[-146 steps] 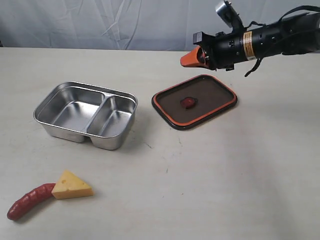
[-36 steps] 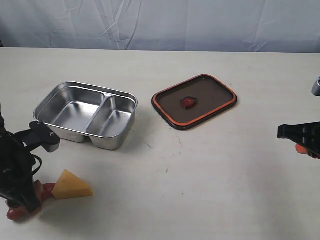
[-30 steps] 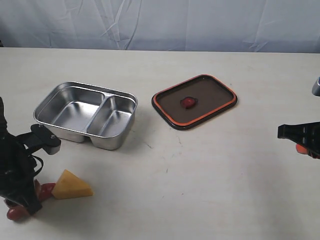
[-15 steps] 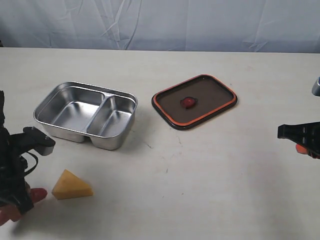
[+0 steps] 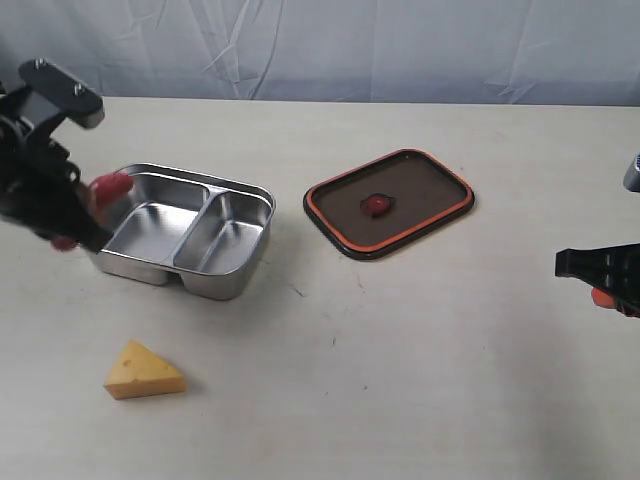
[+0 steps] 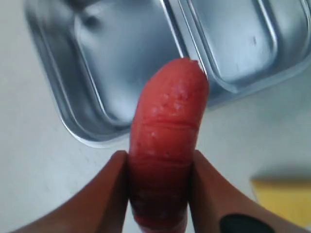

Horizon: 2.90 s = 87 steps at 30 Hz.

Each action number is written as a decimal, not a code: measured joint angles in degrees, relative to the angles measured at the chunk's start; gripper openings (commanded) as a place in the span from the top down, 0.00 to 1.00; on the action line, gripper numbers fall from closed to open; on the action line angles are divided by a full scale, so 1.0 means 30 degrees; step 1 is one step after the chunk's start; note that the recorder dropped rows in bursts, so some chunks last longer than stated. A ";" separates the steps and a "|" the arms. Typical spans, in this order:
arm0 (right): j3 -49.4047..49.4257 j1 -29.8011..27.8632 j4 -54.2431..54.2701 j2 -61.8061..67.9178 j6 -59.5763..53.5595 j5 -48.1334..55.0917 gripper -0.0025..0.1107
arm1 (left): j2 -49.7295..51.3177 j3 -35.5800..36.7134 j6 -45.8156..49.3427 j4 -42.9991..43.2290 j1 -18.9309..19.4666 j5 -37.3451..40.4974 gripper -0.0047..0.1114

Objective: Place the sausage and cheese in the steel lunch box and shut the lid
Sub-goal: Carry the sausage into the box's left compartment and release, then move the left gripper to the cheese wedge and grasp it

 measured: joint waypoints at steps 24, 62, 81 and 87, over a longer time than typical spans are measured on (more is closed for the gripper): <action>0.0000 0.0000 0.0071 0.0000 0.0000 0.0035 0.99 | 0.7540 -0.4031 0.0000 -0.0565 0.0000 -0.3466 0.83; 0.0000 0.0000 0.0782 0.0000 -0.0239 0.0426 0.99 | 0.4278 -0.2374 0.3863 -0.7515 -0.2127 1.0512 0.55; 0.0000 0.0000 0.1493 0.0000 -0.1239 -0.0184 0.99 | 0.2845 -0.2330 1.2130 -0.1095 -0.7483 0.8810 0.34; 0.0000 0.0000 0.1518 0.0000 -0.1281 -0.0303 0.99 | 0.2845 -0.2286 1.2044 0.0757 -0.7559 0.8628 0.34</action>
